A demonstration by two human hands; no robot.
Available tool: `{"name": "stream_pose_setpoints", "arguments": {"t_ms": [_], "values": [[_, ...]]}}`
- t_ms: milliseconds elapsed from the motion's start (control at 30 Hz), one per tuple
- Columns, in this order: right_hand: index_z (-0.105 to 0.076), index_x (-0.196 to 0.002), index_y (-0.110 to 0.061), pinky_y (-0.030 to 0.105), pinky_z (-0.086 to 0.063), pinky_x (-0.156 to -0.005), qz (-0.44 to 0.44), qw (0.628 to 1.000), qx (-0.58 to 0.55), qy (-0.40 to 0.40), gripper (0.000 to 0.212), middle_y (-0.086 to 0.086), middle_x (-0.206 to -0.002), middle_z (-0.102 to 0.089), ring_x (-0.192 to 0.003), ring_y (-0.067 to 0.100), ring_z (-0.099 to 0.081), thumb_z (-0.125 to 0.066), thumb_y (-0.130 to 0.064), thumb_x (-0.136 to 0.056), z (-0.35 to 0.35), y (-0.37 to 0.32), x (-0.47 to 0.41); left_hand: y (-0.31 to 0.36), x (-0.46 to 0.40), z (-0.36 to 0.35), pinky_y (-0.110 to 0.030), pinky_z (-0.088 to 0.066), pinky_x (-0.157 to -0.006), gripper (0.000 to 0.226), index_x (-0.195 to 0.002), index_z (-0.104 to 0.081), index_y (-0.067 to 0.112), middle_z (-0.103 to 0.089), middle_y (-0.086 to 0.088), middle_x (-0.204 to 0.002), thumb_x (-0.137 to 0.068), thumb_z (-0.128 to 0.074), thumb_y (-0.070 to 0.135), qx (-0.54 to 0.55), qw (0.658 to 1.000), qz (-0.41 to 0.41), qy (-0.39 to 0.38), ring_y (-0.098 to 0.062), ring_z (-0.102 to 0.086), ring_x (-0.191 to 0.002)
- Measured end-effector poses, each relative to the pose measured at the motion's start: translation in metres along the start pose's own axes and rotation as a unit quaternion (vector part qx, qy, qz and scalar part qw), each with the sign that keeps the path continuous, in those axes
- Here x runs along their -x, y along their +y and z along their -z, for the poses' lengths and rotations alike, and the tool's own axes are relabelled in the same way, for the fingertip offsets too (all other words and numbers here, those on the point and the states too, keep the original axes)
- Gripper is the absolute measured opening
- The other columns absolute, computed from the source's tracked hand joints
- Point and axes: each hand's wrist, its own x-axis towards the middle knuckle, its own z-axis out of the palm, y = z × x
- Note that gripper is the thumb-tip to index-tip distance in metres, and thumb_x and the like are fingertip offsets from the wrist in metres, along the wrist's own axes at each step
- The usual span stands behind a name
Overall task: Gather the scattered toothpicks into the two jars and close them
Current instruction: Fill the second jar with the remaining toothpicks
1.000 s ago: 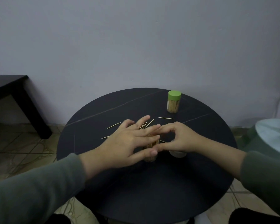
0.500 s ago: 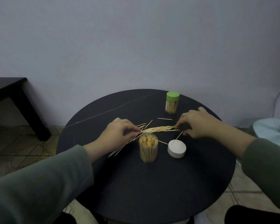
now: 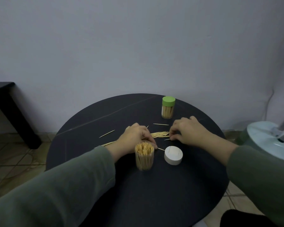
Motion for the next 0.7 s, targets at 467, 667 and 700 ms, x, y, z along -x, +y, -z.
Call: {"name": "stream_pose_setpoints", "arguments": {"t_ms": [467, 667, 700], "values": [[-0.035, -0.146, -0.035, 0.043, -0.029, -0.107, -0.03, 0.997, -0.073, 0.002, 0.054, -0.008, -0.148, -0.036, -0.132, 0.018, -0.033, -0.055, -0.036, -0.095, -0.015, -0.002, -0.025, -0.012, -0.006, -0.003, -0.038, -0.034, -0.101, 0.058, -0.141, -0.046, 0.032, -0.046, 0.003, -0.135, -0.09, -0.048, 0.061, -0.145, 0.978, 0.138, 0.051, -0.018, -0.037, -0.124], [-0.037, -0.145, -0.034, 0.04, -0.029, -0.104, -0.004, 0.998, -0.069, -0.013, 0.049, -0.011, -0.149, -0.039, -0.129, 0.016, -0.034, -0.05, -0.033, -0.098, -0.015, -0.006, -0.035, -0.007, -0.004, -0.001, -0.033, -0.034, -0.09, 0.036, -0.128, -0.057, 0.042, -0.053, 0.01, -0.125, -0.095, -0.046, 0.053, -0.178, 0.98, 0.072, 0.054, -0.014, -0.04, -0.11], [-0.039, -0.144, -0.034, 0.039, -0.029, -0.102, 0.003, 0.999, -0.054, -0.006, 0.047, -0.011, -0.146, -0.042, -0.127, 0.016, -0.035, -0.049, -0.035, -0.098, -0.014, -0.006, -0.035, -0.007, -0.004, 0.0, -0.033, -0.035, -0.089, 0.035, -0.126, -0.058, 0.042, -0.054, 0.01, -0.123, -0.095, -0.046, 0.052, -0.185, 0.979, 0.062, 0.057, -0.014, -0.041, -0.108]]}}
